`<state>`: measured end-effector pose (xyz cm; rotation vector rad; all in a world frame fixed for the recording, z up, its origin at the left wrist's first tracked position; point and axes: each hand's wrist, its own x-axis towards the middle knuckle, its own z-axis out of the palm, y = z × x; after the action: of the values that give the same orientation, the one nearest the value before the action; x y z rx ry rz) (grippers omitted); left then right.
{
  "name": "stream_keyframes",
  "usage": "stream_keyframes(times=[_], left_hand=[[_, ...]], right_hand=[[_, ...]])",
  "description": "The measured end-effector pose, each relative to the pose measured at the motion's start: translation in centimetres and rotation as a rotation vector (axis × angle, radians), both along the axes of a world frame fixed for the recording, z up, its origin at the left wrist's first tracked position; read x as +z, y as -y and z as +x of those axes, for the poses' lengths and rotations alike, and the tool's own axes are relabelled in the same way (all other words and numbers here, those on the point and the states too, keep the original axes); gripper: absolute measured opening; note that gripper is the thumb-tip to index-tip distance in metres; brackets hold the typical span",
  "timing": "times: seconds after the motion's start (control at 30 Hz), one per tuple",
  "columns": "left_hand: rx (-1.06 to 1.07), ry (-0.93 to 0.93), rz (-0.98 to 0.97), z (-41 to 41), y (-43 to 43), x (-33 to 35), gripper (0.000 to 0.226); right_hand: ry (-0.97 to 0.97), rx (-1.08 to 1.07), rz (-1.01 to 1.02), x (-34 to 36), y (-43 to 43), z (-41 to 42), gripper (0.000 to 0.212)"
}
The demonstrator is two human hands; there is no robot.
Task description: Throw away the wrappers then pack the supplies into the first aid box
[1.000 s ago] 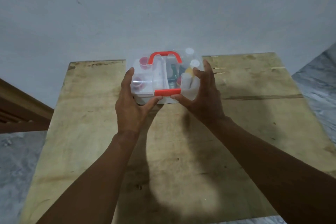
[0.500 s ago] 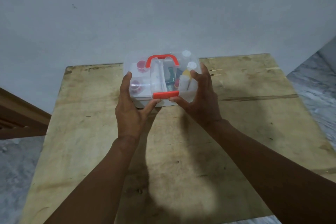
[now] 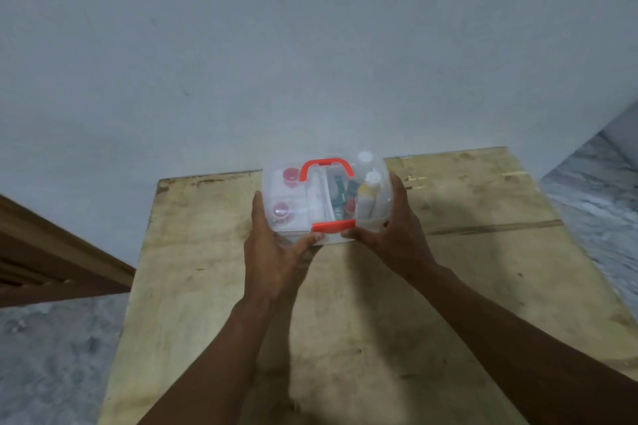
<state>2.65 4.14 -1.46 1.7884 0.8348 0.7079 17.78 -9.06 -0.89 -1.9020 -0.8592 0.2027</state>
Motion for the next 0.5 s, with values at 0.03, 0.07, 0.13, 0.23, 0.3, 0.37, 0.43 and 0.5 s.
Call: stream_keyframes(times=[0.03,0.07,0.13,0.23,0.3,0.37,0.43,0.5], left_hand=[[-0.005,0.011,-0.011,0.2,-0.3,0.0,0.091],[-0.009,0.018,-0.021,0.5,-0.6,0.1,0.088],[-0.022,0.025,-0.025,1.1,-1.5,0.3,0.09],[-0.024,0.012,-0.026,2.2,-2.8,0.4,0.091],[-0.021,0.006,-0.036,2.8,-3.5,0.5,0.095],[-0.019,0.015,-0.023,3.1,-3.8,0.1,0.095],[-0.018,0.026,-0.03,3.2,-3.8,-0.1,0.094],[-0.029,0.018,-0.031,3.2,-3.7,-0.1,0.094]], right_hand=[[0.001,0.002,0.001,0.3,-0.4,0.1,0.096],[0.001,0.0,0.001,0.6,-0.8,0.1,0.092],[-0.003,0.001,-0.001,0.9,-1.7,0.5,0.079],[-0.027,-0.013,-0.002,1.1,-3.3,1.3,0.078],[-0.036,-0.009,-0.019,0.8,-4.0,2.2,0.087],[-0.029,0.007,-0.04,0.2,-4.5,3.0,0.098],[-0.033,0.015,-0.056,-0.5,-4.5,3.3,0.104],[-0.026,0.02,-0.061,-0.7,-4.5,3.6,0.107]])
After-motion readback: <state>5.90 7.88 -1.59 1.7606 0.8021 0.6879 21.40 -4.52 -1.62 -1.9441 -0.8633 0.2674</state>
